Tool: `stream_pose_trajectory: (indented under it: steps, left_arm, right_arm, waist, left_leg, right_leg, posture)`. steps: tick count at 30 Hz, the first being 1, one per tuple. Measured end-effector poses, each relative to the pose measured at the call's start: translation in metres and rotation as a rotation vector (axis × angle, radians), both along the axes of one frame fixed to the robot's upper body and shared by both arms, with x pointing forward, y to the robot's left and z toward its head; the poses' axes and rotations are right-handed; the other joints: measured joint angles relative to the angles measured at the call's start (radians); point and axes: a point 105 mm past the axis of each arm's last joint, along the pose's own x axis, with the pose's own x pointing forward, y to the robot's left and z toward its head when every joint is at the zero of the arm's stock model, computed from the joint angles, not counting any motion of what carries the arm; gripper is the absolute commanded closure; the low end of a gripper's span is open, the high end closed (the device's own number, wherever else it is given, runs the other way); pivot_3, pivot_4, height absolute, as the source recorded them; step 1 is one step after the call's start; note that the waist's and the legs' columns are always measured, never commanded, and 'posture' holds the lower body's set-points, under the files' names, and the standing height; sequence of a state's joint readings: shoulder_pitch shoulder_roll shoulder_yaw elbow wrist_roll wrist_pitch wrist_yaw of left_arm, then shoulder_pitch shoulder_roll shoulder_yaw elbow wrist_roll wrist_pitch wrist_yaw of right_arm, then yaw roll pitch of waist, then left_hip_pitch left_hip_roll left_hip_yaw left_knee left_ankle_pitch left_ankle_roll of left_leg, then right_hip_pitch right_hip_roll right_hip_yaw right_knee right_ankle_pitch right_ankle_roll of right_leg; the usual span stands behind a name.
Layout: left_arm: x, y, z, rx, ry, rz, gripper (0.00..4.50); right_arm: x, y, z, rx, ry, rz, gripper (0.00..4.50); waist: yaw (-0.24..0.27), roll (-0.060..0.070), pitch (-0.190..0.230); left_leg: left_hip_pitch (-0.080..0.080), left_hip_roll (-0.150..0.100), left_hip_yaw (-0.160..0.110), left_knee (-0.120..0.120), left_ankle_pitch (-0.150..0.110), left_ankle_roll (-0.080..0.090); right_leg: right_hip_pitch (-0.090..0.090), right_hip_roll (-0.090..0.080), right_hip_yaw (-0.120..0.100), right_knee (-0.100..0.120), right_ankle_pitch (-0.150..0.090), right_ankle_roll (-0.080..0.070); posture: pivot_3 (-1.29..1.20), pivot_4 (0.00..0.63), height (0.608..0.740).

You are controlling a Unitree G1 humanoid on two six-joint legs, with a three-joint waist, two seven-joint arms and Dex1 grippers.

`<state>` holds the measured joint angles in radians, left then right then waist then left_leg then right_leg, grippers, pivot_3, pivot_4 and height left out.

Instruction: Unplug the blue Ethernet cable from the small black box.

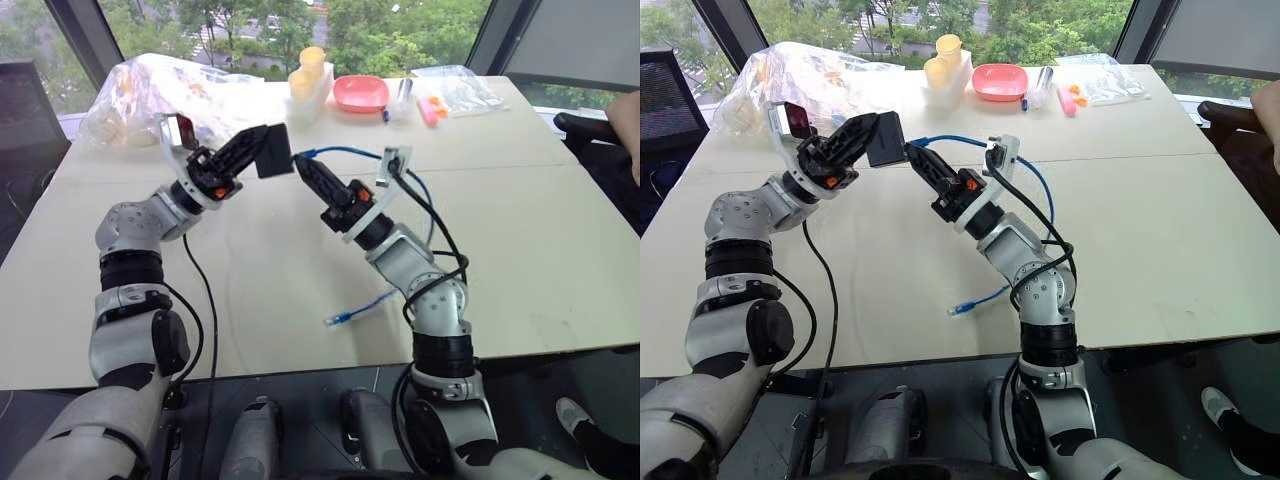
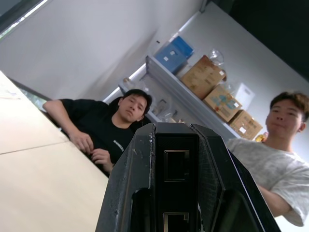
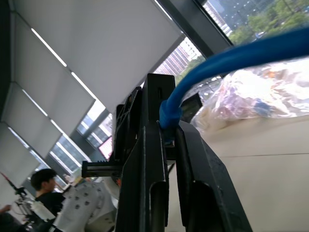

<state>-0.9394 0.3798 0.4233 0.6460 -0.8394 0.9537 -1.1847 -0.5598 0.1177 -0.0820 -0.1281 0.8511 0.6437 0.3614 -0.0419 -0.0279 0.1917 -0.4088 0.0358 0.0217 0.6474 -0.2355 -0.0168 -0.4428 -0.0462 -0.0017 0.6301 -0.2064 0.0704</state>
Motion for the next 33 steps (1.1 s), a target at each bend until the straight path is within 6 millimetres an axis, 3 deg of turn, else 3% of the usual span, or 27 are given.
stream_pose_trajectory:
  steps: [9, 18, 27, 31, 33]
  left_arm:
    - [0.001, 0.000, 0.000, 0.004, 0.000, 0.007, 3.94]
    - [0.006, -0.001, 0.003, 0.057, 0.007, 0.034, 3.94]
    - [0.007, -0.003, -0.005, 0.092, 0.033, 0.039, 3.94]
    - [0.006, -0.006, -0.016, 0.116, 0.060, 0.028, 3.94]
    - [0.006, -0.005, -0.019, 0.114, 0.065, 0.032, 3.94]
  right_arm:
    - [0.000, -0.001, 0.000, 0.006, 0.007, -0.001, 4.48]
    - [0.014, -0.017, 0.003, 0.048, 0.088, -0.016, 4.48]
    - [0.018, -0.029, -0.002, 0.007, 0.096, -0.033, 4.48]
    - [0.014, -0.033, -0.012, -0.109, 0.054, -0.053, 4.48]
    - [0.012, -0.036, -0.016, -0.116, 0.046, -0.068, 3.65]
  waist:
    - [0.000, 0.000, 0.000]
    - [0.001, 0.000, 0.000]
    - [-0.001, 0.000, 0.000]
    - [0.000, 0.000, 0.000]
    - [0.001, 0.000, 0.000]
  left_leg:
    - [0.000, 0.000, 0.000, 0.000, 0.000, 0.000]
    - [0.000, 0.000, 0.000, -0.001, 0.000, 0.000]
    - [0.000, 0.000, 0.000, -0.001, 0.000, 0.000]
    - [-0.001, 0.000, 0.000, -0.001, 0.000, 0.000]
    - [-0.001, 0.000, 0.000, -0.001, 0.000, 0.000]
  right_leg:
    - [0.000, 0.000, 0.000, 0.000, 0.000, 0.000]
    - [0.000, 0.000, 0.000, -0.001, 0.000, 0.000]
    - [0.000, 0.000, 0.000, -0.001, 0.000, 0.000]
    - [0.000, 0.000, 0.000, -0.001, 0.000, 0.000]
    - [0.000, 0.000, 0.000, -0.001, 0.000, 0.000]
  posture:
    - [0.00, 0.150, 0.740]
    - [0.00, 0.150, 0.740]
    - [0.00, 0.150, 0.740]
    - [0.00, 0.150, 0.740]
    - [0.00, 0.150, 0.740]
